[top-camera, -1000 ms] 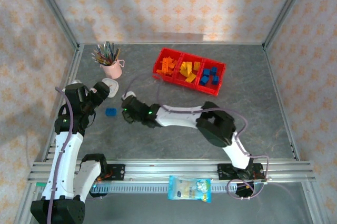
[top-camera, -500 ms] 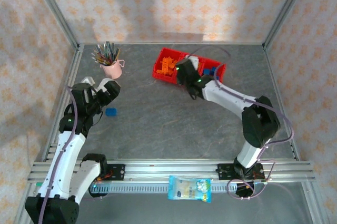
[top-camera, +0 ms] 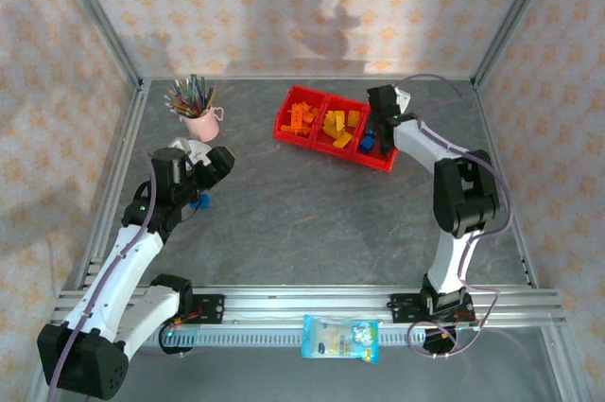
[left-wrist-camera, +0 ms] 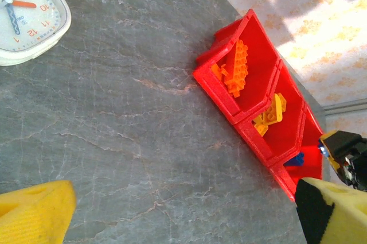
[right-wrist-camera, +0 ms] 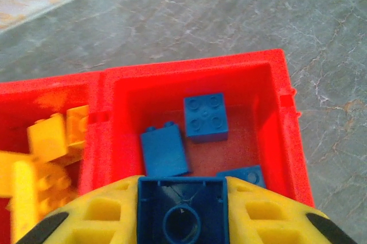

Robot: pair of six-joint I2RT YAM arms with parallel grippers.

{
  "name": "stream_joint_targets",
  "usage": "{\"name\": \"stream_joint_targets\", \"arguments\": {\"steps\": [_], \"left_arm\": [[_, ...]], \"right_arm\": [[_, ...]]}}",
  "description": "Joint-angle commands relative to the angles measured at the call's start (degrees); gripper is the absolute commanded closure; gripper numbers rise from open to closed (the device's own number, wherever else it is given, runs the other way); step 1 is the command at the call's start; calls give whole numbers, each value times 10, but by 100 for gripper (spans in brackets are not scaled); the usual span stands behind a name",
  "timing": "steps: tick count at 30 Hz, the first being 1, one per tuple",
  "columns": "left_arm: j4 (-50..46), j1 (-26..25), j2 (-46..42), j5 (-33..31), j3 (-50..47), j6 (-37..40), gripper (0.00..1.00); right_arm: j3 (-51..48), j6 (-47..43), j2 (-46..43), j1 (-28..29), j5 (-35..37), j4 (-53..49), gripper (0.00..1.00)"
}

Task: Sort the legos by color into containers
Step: Place the lego in the container, then rotate the lego at the middle-left of the table.

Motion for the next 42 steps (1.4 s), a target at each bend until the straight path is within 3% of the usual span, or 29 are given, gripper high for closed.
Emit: {"name": "stream_joint_targets", "arguments": {"steps": [1,7,11,19,28,36,42], "left_arm": [[16,-4,4,-17,-1,-1,1],[4,-4,-5,-33,-2,3,1],[-8,-4,-9,-43,-7,5,1],[-51,5,-12,-111,-23,-6,1],[-49,93,52,-100,-47,30,1],[7,90,104,-114,-105,-55,4],[27,70,171,-139,-95,-81,8]], "right_arm": [[40,-25,17,-1,5,-13,62],[37,-39,-7,-1,-8,-18,45],[10,-46,-45,9,-49,-17,41],[-82,-70,-136,89,-132,14,27],[-170,-67,-190,205,-206,60,14],[-225,-39,-202,294,-242,149,6],[-228,-33,-195,302,-244,167,4]]}}
